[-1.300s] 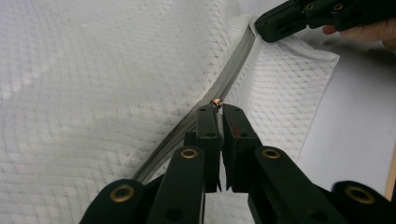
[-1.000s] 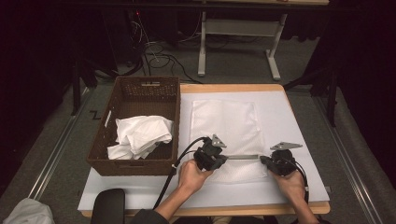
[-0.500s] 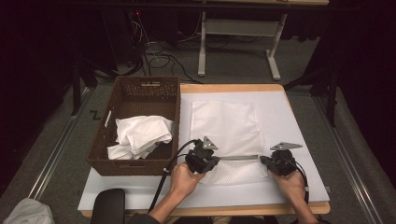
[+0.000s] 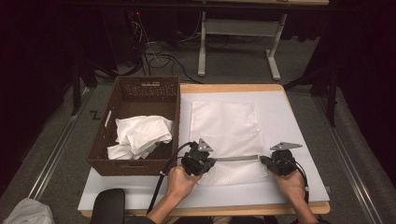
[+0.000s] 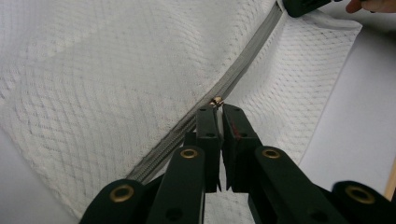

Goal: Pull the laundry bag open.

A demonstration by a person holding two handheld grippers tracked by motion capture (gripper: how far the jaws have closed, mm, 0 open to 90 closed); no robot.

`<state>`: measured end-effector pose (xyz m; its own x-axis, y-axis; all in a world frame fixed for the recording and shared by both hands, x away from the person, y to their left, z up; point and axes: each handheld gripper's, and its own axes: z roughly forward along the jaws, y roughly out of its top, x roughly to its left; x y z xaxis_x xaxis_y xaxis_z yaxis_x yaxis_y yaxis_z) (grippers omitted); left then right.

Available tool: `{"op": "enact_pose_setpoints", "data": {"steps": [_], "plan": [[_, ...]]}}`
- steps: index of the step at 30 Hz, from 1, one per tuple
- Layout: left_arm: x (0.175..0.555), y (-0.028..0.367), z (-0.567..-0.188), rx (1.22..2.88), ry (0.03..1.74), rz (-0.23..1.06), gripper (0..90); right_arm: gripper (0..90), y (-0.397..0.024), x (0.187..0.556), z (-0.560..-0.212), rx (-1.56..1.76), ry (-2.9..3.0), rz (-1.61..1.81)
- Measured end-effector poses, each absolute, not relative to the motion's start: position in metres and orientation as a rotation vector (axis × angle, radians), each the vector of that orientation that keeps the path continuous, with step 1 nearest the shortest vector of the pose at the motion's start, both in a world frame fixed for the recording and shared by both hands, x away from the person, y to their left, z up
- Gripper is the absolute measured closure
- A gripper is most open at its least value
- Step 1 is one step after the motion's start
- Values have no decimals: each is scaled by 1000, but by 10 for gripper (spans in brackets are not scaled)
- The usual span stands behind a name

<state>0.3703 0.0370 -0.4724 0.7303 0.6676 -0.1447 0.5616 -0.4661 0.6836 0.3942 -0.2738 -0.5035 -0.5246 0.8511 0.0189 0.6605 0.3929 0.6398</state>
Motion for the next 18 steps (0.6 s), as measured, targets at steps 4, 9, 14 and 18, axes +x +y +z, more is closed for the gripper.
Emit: {"op": "enact_pose_setpoints", "data": {"steps": [4,9,14,18], "plan": [[369,37,-472,2180,924,190,856,898,-274,394,-503,1321,2347,864],[366,39,-473,2177,917,213,858,899,-274,394,-503,1322,2347,865],[365,44,-474,2176,936,210,859,898,-274,394,-504,1322,2343,867],[363,49,-474,2163,941,225,858,898,-274,394,-503,1323,2347,865]]}}
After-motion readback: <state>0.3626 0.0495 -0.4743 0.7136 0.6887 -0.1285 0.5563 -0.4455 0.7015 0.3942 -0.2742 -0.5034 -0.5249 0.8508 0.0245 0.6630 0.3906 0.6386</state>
